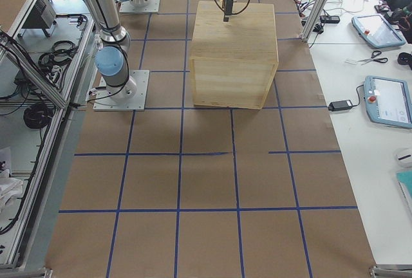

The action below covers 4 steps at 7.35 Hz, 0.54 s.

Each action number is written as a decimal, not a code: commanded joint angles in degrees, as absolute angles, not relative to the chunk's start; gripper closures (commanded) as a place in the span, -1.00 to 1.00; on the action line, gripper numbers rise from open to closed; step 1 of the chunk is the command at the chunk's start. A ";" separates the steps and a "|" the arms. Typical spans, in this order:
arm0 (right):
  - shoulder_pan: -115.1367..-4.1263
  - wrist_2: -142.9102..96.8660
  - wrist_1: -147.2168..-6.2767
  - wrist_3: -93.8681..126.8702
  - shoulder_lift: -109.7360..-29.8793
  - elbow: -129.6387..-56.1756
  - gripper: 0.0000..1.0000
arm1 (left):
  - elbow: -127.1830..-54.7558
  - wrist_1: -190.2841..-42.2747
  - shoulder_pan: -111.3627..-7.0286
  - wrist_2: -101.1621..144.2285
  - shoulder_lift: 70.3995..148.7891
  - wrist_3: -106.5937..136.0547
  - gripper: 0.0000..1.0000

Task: Open upper drawer
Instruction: 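Move the left gripper toward the black handle of the upper drawer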

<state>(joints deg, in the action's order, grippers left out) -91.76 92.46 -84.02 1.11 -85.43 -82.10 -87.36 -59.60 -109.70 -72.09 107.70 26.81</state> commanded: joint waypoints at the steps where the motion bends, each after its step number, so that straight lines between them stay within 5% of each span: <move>1: -91.76 92.46 -84.02 1.06 -85.43 -82.09 -1.00 | -87.28 -59.24 -109.86 -69.45 107.84 25.66 -1.00; 4: -91.76 92.46 -84.02 1.14 -85.43 -82.09 -1.00 | -87.28 -59.24 -109.86 -69.35 108.81 25.40 -1.00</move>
<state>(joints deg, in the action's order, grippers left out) -91.76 92.46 -84.02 1.11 -85.43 -82.09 -87.34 -59.25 -109.86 -69.41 108.43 25.45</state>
